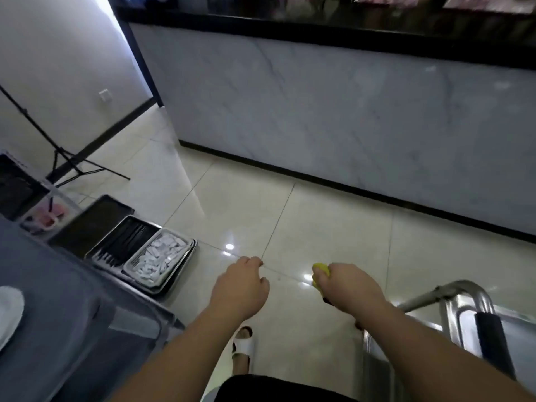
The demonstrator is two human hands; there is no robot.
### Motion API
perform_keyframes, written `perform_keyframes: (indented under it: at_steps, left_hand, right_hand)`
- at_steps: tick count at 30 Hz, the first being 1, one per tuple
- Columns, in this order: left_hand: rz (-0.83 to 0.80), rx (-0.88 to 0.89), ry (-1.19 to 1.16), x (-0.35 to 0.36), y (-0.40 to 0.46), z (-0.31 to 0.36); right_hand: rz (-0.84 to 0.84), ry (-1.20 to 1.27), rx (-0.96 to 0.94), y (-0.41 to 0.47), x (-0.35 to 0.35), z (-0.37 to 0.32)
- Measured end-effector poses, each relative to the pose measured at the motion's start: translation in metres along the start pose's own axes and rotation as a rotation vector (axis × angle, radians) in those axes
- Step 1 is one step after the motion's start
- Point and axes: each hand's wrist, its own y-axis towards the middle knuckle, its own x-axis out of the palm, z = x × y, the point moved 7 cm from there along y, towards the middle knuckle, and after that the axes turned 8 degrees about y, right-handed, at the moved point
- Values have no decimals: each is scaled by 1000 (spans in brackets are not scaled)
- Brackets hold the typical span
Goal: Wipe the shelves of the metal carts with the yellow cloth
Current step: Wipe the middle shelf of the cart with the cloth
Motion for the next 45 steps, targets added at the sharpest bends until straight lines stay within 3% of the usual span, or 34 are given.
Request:
perform_keyframes:
  at_steps: [6, 14, 28, 45]
  left_hand:
    - [-42, 187, 97, -58, 132, 14]
    - [-124, 412, 250, -90, 259, 99]
    - [-162, 683, 378, -111, 427, 390]
    - [-372, 1194, 570, -37, 585, 780]
  right_hand:
    - [105, 30, 120, 77, -57, -20]
    - [198, 32, 286, 133, -108, 28]
    - [370, 252, 574, 238, -265, 241]
    - [467, 570, 1144, 291, -386, 469]
